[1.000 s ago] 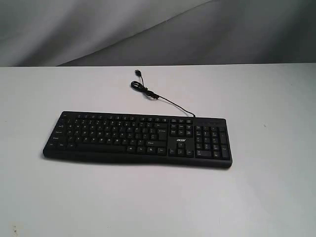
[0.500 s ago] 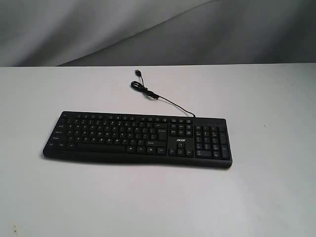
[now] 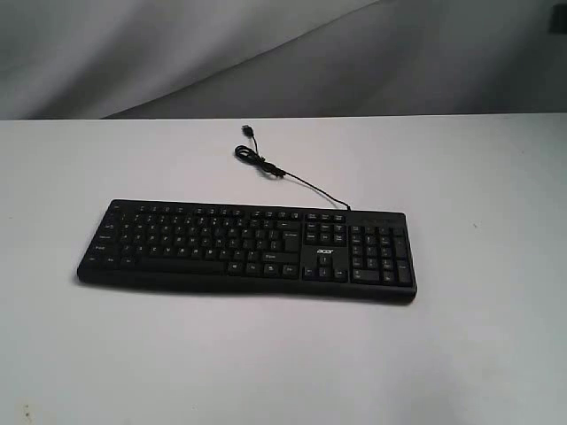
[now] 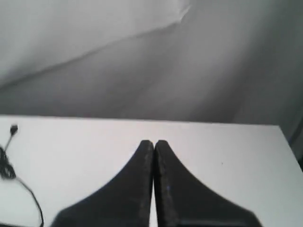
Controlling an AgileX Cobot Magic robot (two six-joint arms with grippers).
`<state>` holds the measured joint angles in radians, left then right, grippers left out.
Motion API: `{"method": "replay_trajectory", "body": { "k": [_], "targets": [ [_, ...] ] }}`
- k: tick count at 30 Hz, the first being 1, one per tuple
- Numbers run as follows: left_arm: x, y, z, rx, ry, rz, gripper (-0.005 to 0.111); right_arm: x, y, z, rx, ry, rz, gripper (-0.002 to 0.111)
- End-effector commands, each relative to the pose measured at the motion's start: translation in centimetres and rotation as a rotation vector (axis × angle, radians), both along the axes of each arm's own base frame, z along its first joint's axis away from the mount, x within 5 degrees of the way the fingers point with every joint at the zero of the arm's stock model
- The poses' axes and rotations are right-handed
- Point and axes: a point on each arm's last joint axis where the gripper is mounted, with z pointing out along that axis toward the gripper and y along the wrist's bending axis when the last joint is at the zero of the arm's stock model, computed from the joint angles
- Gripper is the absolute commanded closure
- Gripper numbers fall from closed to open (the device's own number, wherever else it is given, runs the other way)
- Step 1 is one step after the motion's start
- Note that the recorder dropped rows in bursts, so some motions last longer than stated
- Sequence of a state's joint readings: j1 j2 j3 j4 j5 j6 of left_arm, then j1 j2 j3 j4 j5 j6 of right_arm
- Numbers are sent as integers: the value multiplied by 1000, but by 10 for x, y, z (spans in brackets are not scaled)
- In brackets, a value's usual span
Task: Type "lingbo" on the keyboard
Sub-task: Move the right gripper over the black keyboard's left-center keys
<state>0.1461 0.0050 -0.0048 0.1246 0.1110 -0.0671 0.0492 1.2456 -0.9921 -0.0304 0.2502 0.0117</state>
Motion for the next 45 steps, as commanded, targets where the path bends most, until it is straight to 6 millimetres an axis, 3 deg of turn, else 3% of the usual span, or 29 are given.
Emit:
{"method": "replay_trajectory", "body": {
  "k": [1,6,10,14,17,22,29,35,45],
  "targets": [
    [0,0,-1,0,-9,-8,106,49,37,-26,-158,209,276,108],
    [0,0,-1,0,-9,-8,106,85,91,-65,-107,335,732,108],
    [0,0,-1,0,-9,-8,106,104,133,-103,-87,359,951,108],
    [0,0,-1,0,-9,-8,106,104,177,-142,-203,406,1055,108],
    [0,0,-1,0,-9,-8,106,94,210,-166,-264,417,1143,108],
    [0,0,-1,0,-9,-8,106,71,252,-188,-326,414,1266,108],
    [0,0,-1,0,-9,-8,106,77,264,-193,-346,358,1261,108],
    [0,0,-1,0,-9,-8,106,101,282,-209,-332,426,1302,108],
    [0,0,-1,0,-9,-8,106,110,273,-222,-392,455,1279,108]
  ]
}}
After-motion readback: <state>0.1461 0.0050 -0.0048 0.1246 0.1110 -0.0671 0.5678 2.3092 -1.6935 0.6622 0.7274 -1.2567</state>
